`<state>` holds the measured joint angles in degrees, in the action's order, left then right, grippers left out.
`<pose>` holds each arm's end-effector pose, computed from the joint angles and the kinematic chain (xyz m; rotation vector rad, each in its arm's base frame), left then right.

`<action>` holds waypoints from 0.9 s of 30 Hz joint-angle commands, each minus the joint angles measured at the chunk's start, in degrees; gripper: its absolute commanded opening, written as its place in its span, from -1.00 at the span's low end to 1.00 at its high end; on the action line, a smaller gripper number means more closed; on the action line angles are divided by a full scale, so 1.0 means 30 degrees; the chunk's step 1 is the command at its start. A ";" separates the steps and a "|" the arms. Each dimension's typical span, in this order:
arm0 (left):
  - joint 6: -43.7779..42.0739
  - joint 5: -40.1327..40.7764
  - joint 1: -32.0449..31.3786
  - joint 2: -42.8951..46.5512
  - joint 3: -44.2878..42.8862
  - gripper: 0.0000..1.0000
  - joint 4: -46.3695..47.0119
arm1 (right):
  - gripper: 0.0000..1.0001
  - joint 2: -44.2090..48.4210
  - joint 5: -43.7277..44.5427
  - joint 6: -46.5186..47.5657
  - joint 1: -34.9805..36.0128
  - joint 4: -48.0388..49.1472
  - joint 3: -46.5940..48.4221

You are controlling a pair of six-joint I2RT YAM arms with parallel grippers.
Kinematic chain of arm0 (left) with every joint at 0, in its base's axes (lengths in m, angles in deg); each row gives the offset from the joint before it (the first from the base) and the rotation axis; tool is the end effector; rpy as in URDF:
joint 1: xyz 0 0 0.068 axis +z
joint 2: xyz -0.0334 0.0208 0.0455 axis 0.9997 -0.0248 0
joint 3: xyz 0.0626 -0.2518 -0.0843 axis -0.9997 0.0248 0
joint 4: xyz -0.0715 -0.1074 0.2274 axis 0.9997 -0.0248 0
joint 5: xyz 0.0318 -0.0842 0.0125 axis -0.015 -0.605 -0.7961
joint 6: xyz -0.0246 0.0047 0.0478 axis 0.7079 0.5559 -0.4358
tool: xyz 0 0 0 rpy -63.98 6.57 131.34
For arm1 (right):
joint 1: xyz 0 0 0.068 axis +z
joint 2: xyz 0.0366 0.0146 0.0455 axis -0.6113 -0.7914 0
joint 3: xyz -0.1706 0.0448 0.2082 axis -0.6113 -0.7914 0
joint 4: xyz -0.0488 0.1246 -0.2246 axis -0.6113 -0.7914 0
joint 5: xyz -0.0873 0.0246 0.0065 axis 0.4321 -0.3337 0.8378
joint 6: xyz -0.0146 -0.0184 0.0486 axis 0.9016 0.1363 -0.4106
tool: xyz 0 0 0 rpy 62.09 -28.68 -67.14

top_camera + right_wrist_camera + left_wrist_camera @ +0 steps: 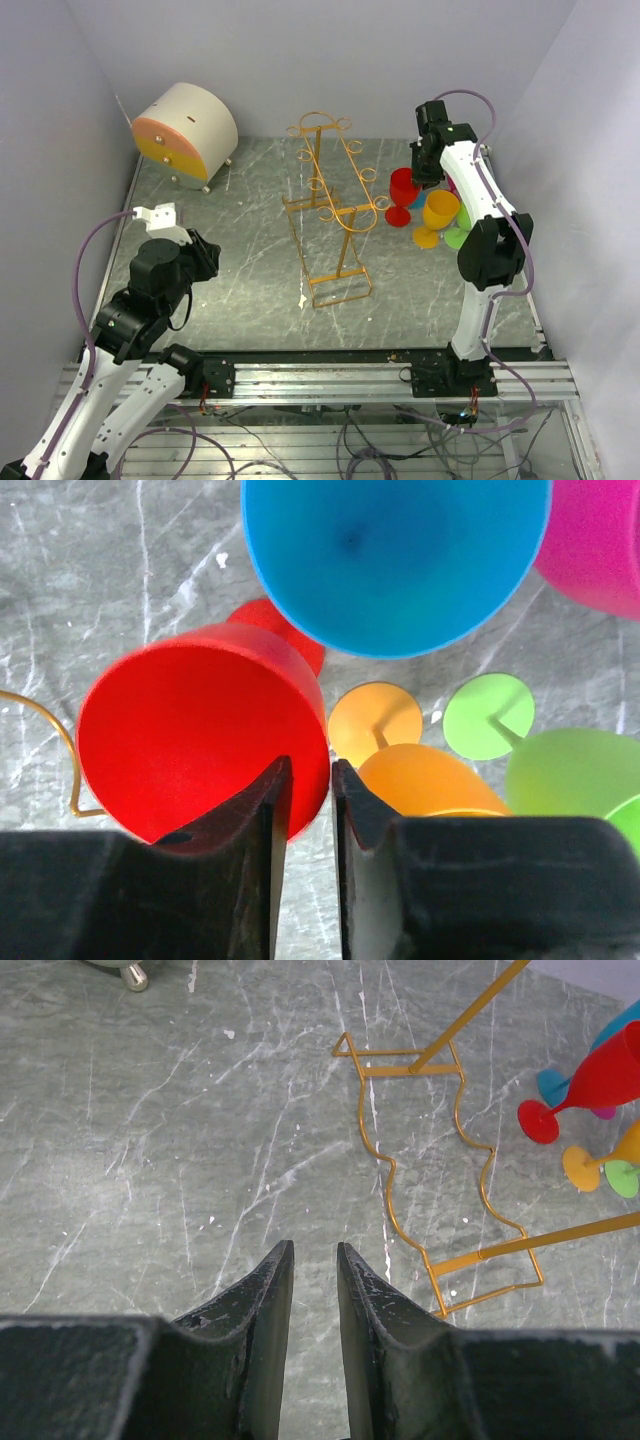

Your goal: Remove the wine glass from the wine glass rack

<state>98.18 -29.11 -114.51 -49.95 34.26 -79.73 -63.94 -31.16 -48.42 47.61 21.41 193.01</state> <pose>0.1036 -0.0402 0.3431 -0.2194 1.9344 -0.3852 0.4272 0.0684 0.3064 0.1369 2.6346 -0.0973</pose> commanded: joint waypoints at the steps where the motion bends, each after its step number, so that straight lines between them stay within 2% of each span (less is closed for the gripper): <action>1: -0.0245 0.0212 0.0035 0.0093 0.0159 -0.30 0.0499 | -0.49 -0.0336 0.1034 -0.0315 -0.0135 -0.0343 0.0952; 5: -0.0231 0.0228 0.0032 0.0020 0.0175 -0.30 0.0499 | -0.39 -0.0019 0.0913 -0.0444 -0.0129 -0.0266 0.1250; 12: -0.0135 0.0428 0.0038 0.0066 0.0159 -0.30 0.0448 | -0.35 0.3332 0.0052 -0.0742 -0.0101 0.0716 0.1201; 15: -0.0078 0.0581 0.0031 0.0076 0.0169 -0.30 0.0412 | -0.33 0.5924 -0.2670 -0.0741 -0.0112 0.2555 -0.0454; 18: 0.0004 0.0788 0.0033 0.0128 0.0115 -0.30 0.0299 | -0.27 0.9284 -0.5365 -0.1293 -0.0105 0.5532 -0.3923; 19: -0.0010 0.0849 0.0031 0.0168 0.0117 -0.30 0.0291 | -0.21 1.0435 -0.5891 -0.1517 -0.0108 0.6581 -0.5160; 20: 0.0003 0.0933 0.0038 0.0206 0.0150 -0.30 0.0283 | 0.04 1.1597 -0.6184 -0.1750 -0.0069 0.7679 -0.6619; 21: 0.0005 0.0984 0.0032 0.0243 0.0132 -0.30 0.0293 | 0.58 1.3082 -0.6459 -0.2021 -0.0072 0.9071 -0.8017; 22: -0.0035 0.1016 0.0031 0.0296 0.0134 -0.30 0.0283 | 0.92 1.3964 -0.6665 -0.2201 -0.0072 0.9913 -0.9239; 23: -0.0037 0.1086 0.0035 0.0368 0.0152 -0.30 0.0307 | 0.98 1.4938 -0.6702 -0.2308 -0.0039 1.0710 -1.0446; 27: -0.0034 0.1260 0.0031 0.0617 0.0217 -0.28 0.0346 | 0.99 1.7804 -0.6199 -0.3414 -0.0054 1.2731 -1.4059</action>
<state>98.20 -27.45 -114.51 -49.23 34.28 -79.80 -14.52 -48.38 -54.67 47.61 49.49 159.24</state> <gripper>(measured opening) 0.352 0.995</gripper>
